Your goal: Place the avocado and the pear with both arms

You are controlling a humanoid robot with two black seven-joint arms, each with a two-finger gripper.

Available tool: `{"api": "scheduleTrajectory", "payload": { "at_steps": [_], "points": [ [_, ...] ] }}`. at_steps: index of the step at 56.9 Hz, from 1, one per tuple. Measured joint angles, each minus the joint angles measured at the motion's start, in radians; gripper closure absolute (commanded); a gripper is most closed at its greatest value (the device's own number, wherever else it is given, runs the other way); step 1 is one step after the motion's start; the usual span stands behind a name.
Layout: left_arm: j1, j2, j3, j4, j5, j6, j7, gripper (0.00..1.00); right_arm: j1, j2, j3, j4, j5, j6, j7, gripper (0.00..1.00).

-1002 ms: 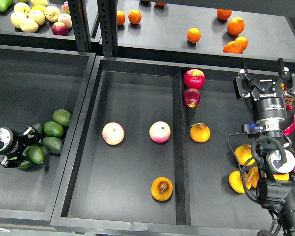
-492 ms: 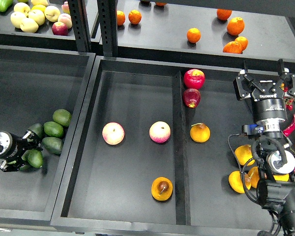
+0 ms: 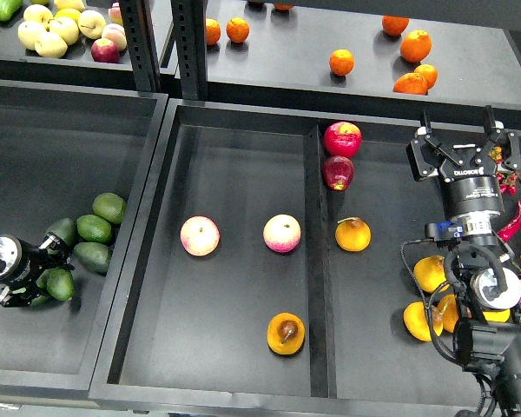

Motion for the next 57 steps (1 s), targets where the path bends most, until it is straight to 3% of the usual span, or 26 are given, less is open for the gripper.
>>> {"api": "scheduleTrajectory", "payload": {
  "at_steps": [38, 57],
  "points": [
    [-0.002, -0.002, 0.000, 0.005, 0.003, 0.000, 0.000, 0.22, -0.012, -0.015, -0.033, -0.001, -0.008, 0.000, -0.009, 0.01],
    [-0.002, -0.015, -0.006, 0.020, 0.004, 0.000, 0.000, 0.21, 0.081, -0.216, -0.331, -0.053, -0.077, 0.000, -0.060, 0.01]
  ]
}}
